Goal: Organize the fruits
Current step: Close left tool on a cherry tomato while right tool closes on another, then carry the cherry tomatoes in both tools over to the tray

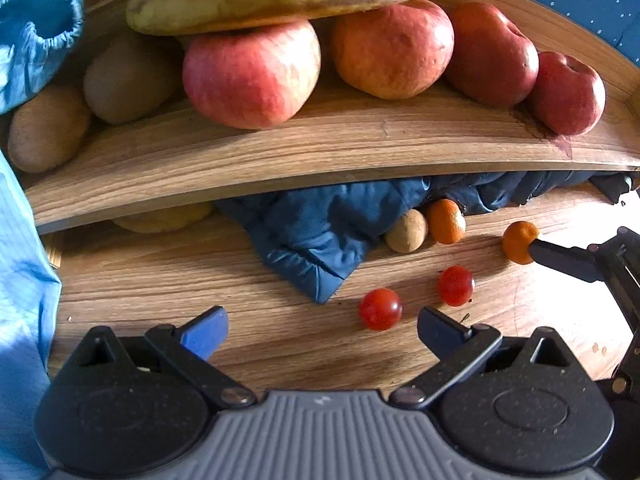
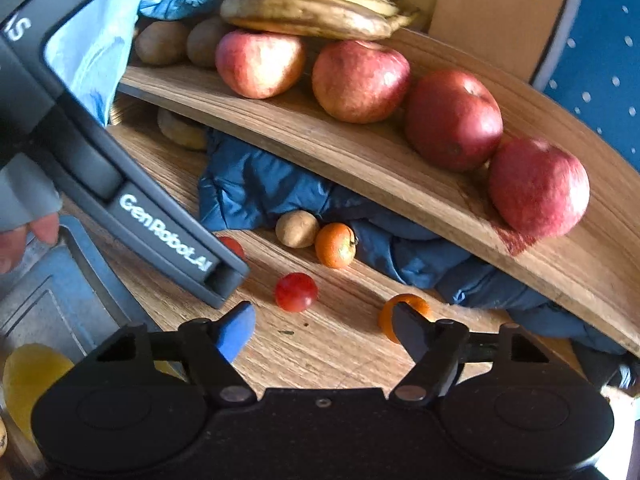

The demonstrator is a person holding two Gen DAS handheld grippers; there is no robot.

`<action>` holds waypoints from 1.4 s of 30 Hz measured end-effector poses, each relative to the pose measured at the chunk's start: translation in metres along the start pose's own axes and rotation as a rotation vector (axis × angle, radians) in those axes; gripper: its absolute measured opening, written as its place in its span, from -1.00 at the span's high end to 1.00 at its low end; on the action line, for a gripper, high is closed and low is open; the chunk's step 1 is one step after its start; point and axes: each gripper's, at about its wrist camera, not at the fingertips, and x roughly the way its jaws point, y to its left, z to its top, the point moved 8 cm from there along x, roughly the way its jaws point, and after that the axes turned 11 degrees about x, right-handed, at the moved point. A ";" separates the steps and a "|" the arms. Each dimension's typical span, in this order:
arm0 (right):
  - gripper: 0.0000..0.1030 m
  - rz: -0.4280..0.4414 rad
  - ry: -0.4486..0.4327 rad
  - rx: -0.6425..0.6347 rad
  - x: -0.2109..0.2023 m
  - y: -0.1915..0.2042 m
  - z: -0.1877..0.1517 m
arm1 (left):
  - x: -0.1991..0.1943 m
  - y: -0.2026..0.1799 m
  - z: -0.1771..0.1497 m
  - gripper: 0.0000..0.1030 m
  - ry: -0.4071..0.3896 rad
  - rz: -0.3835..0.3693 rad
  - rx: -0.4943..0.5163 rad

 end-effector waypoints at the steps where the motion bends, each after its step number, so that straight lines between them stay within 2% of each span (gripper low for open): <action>1: -0.43 0.000 -0.003 -0.006 0.000 0.001 0.001 | 0.001 0.000 0.000 -0.95 -0.002 -0.004 -0.001; 9: -0.02 0.018 -0.010 -0.080 0.000 0.010 0.002 | 0.000 -0.011 0.004 -0.55 -0.001 -0.037 0.009; 15: 0.17 0.037 0.007 -0.086 0.006 0.013 0.001 | 0.004 -0.023 0.003 -0.23 0.001 -0.058 0.020; 26: 0.31 0.045 0.012 -0.084 0.009 0.008 0.004 | 0.006 -0.030 0.002 0.09 -0.002 -0.065 0.023; 31: 0.49 0.060 0.012 -0.069 0.011 0.007 0.003 | 0.006 -0.030 0.006 0.39 -0.006 -0.074 0.032; 33: 0.49 0.066 0.012 -0.068 0.011 0.006 0.003 | 0.006 -0.030 0.007 0.46 -0.010 -0.078 0.034; 42: 0.48 0.075 0.017 -0.056 0.011 0.001 0.006 | 0.003 -0.025 0.003 0.50 -0.031 -0.083 0.035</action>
